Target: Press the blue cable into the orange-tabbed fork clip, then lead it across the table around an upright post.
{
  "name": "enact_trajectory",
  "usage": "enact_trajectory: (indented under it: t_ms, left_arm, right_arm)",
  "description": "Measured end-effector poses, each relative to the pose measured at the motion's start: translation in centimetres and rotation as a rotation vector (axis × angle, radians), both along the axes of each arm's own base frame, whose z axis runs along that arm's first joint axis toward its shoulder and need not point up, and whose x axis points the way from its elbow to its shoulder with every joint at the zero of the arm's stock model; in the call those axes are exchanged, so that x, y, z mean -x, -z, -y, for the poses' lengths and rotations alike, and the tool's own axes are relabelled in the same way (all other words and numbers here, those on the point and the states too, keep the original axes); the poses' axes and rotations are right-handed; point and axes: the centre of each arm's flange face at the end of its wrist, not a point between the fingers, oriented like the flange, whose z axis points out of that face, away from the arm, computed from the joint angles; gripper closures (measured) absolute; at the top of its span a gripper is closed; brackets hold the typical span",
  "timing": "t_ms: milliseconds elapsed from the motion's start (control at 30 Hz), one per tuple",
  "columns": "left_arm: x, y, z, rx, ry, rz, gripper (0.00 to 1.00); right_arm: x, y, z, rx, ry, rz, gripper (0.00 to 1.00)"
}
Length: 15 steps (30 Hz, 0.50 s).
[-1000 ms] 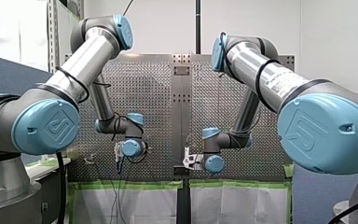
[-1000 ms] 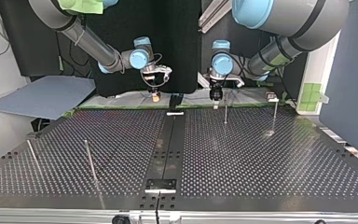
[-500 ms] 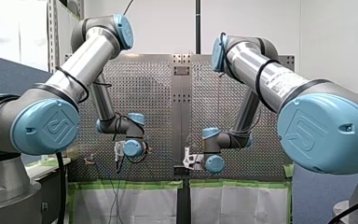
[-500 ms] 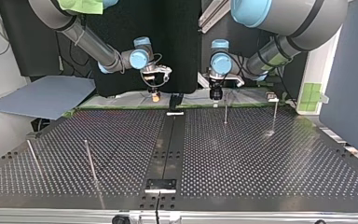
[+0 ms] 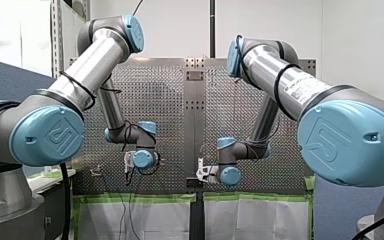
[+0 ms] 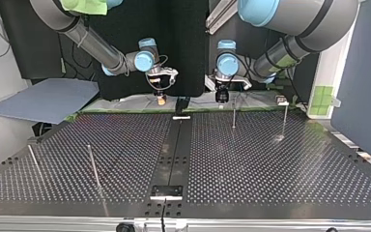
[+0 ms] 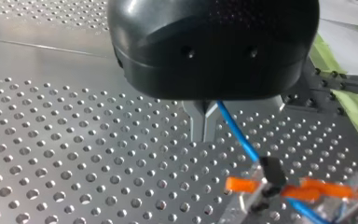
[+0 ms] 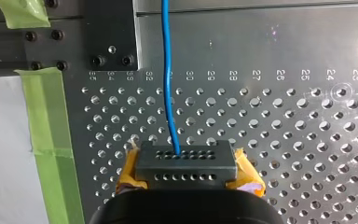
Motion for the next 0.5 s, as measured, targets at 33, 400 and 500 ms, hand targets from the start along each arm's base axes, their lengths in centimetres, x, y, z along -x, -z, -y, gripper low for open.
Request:
enact_trajectory:
  t_ms: [33, 400, 500]
  left_arm:
    - [0.0, 0.0, 0.0, 0.0, 0.001, 0.001, 0.99]
    - [-0.6, -1.7, 1.0, -0.002, 0.023, 0.008, 0.99]
    - [-0.5, -3.2, 1.5, -0.003, 0.031, 0.013, 0.99]
  right_arm:
    - [0.0, 0.0, 0.0, 0.0, 0.0, 0.0, 1.0]
    - [-1.0, -2.3, 1.6, 0.031, 0.009, -0.021, 1.0]
    - [-1.2, -3.8, 2.1, 0.045, 0.014, -0.034, 1.0]
